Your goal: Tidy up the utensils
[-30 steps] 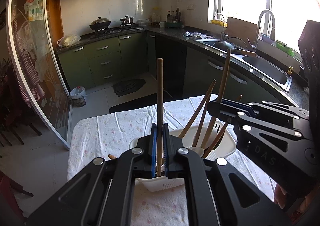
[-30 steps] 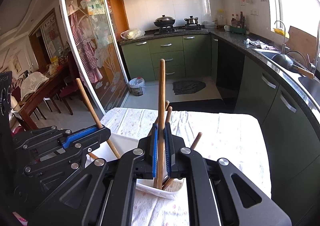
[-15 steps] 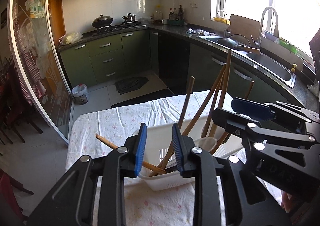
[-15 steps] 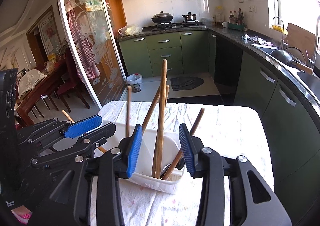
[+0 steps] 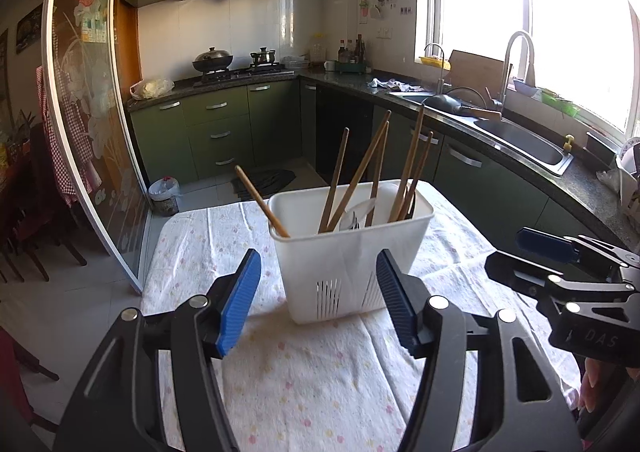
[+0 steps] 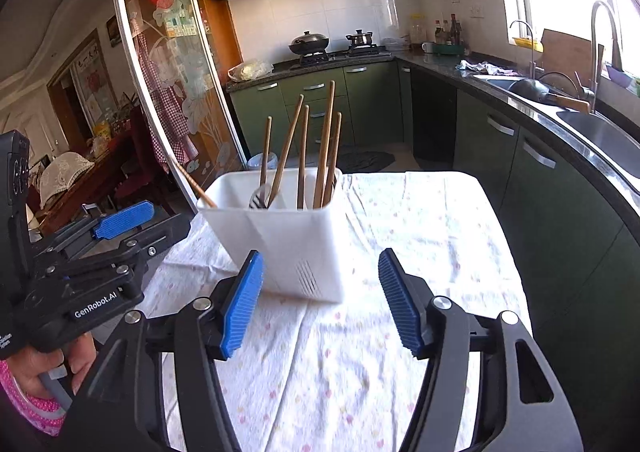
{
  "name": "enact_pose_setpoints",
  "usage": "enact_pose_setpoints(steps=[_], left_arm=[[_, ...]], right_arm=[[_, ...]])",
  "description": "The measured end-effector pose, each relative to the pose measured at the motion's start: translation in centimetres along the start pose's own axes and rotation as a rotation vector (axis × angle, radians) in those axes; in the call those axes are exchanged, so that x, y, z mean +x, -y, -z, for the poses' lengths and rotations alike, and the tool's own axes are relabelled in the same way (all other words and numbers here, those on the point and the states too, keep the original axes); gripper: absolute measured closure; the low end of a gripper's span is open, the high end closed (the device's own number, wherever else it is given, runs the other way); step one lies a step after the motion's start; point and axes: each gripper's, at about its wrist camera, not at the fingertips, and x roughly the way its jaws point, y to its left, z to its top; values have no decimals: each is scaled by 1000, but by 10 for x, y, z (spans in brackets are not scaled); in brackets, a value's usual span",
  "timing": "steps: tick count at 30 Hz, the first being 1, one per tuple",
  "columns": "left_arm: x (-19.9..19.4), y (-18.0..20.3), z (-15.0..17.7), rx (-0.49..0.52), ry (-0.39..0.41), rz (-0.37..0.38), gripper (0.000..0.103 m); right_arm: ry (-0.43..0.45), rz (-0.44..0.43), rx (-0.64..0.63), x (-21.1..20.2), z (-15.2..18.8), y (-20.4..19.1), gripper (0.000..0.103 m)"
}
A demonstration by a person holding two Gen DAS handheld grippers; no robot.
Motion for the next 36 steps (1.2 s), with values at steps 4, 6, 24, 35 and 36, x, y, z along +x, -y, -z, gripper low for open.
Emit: enact_pose_setpoints(steps=[4,6,24,35,36], left_arm=[[-34,3,33,-12,49,-25,36],[-52,2,49,-19,77,-44,32],[-152,-11,99,-67,171,-112,7],[-163,-10,103,-68,203,-134,7],[-165,-10,104,-70,203,-133,7]], right_arm=[[52,-16,0,-47,39,2,22],[73,-18,-1,-70,55,1,18],[167,-21,-19,-165,108,-27,5],[210,-13,-22,-198,117,-27,5],[211,-12,-28,-199,118,-29,5]])
